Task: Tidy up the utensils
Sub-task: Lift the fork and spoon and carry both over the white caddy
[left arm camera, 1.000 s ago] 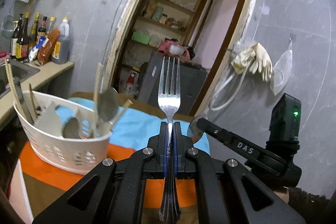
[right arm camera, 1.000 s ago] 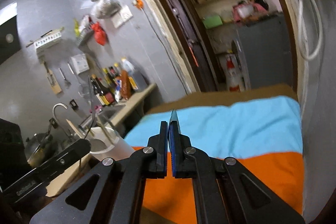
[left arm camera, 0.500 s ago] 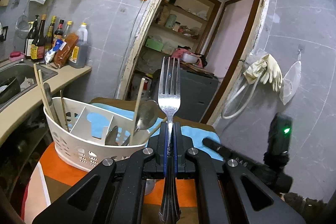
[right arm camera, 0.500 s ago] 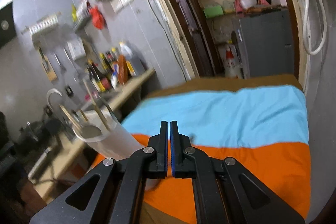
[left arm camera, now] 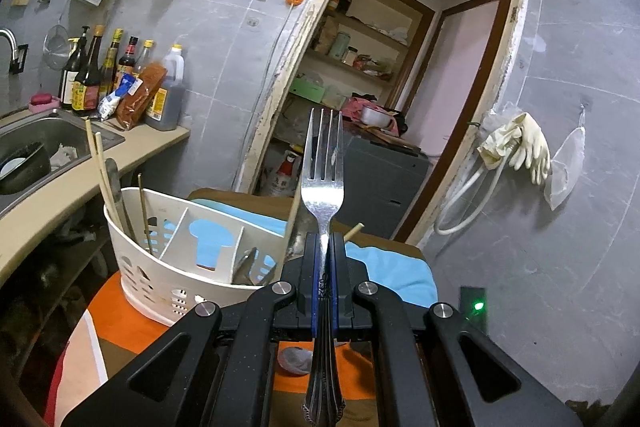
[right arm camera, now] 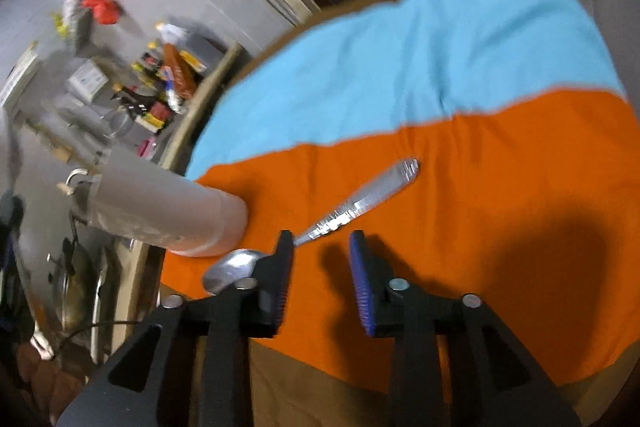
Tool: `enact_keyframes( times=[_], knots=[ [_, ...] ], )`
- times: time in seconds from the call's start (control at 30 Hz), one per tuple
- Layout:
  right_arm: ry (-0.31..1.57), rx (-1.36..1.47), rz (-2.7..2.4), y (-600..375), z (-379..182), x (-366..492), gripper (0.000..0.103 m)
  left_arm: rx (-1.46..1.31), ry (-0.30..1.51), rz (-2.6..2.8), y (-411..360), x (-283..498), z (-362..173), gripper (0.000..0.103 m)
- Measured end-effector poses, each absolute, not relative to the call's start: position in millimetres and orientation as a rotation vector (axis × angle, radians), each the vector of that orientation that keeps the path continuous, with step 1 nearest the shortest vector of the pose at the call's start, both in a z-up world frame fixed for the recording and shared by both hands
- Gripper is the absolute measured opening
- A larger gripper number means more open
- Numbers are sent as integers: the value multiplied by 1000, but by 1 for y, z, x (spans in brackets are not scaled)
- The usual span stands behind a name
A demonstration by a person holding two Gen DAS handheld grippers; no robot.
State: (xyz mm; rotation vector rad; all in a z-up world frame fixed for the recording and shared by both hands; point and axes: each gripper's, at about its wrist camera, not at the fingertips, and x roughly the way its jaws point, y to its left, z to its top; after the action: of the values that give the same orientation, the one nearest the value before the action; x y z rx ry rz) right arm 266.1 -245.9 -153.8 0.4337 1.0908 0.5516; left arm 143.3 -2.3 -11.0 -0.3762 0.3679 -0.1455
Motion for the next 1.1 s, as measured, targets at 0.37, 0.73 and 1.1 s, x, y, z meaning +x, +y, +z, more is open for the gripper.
enact_keyframes(
  times=[0.37,0.73,1.1],
  knots=[
    [1022,631,555,-230,-176,302,25,-378,372,-129,4,144,-13,2],
    [1028,331,520,-200,-164,306,8,-389,384,-127,4,141,-20,2],
    [878,466,630,-235,-132,266,0,-399,341,-119,19,138,-11,2]
  ],
)
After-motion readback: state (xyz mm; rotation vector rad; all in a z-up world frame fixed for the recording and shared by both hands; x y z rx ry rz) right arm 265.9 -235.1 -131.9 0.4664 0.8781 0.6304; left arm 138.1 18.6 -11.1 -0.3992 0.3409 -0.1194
